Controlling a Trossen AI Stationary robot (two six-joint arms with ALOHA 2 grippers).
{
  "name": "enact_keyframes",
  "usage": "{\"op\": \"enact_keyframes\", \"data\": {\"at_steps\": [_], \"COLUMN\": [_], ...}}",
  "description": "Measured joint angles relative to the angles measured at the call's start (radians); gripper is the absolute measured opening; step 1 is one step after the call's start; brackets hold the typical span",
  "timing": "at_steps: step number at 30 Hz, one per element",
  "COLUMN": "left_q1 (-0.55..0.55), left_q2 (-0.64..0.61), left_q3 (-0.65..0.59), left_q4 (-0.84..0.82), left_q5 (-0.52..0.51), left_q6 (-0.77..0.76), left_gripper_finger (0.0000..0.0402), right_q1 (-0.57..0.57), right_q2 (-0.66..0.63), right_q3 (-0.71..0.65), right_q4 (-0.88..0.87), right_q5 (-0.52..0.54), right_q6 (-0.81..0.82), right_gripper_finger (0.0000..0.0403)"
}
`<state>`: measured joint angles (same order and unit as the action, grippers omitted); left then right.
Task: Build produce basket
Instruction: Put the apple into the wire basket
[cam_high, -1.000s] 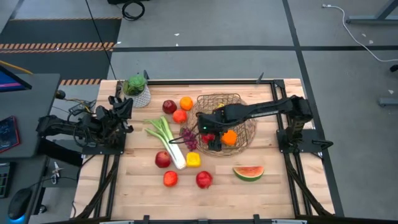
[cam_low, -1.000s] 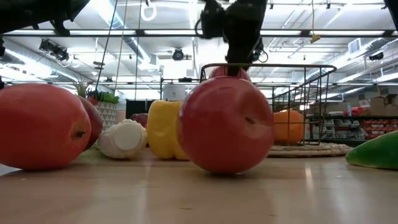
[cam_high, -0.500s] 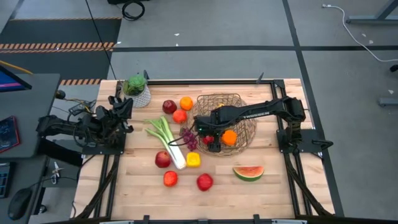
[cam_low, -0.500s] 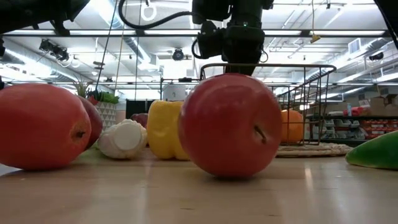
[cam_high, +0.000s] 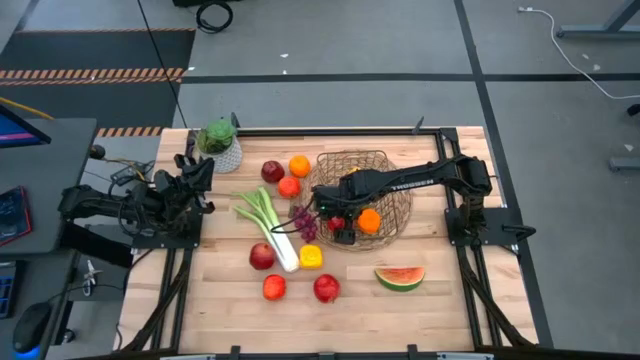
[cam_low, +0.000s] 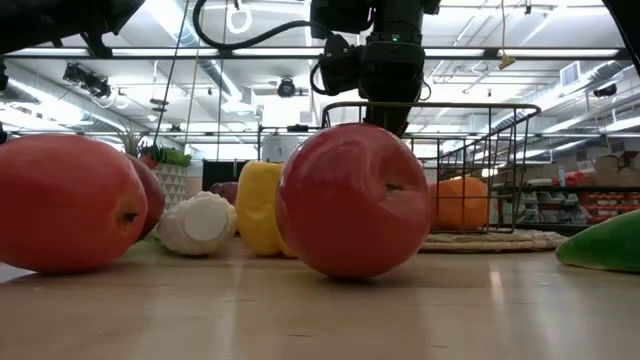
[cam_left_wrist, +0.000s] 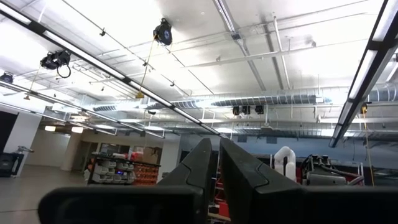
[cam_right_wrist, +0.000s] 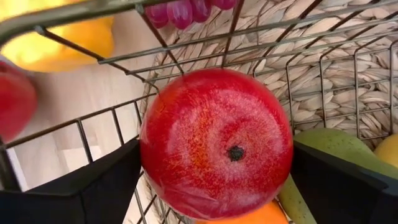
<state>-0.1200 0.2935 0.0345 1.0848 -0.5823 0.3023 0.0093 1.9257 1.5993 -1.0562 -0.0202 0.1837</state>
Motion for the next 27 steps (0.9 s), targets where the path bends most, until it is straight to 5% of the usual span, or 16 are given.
{"op": "enact_keyframes", "data": {"at_steps": [12, 16, 27], "left_q1": [0.000, 0.000, 0.000], "left_q2": [0.000, 0.000, 0.000], "left_q3": [0.000, 0.000, 0.000], "left_q4": [0.005, 0.000, 0.007], "left_q5": [0.000, 0.000, 0.000], "left_q6": [0.008, 0.008, 0.001], "left_gripper_finger": [0.0037, 0.0035, 0.0040], "right_q1": [0.000, 0.000, -0.011], "right_q2": [-0.001, -0.007, -0.014], "right_q3": [0.104, 0.118, 0.116], "right_q4": [-0.141, -0.140, -0.129], "right_q5": [0.001, 0.086, -0.003], "right_q6": [-0.013, 0.006, 0.035], "right_gripper_finger": [0.0399, 0.0400, 0.0400]}}
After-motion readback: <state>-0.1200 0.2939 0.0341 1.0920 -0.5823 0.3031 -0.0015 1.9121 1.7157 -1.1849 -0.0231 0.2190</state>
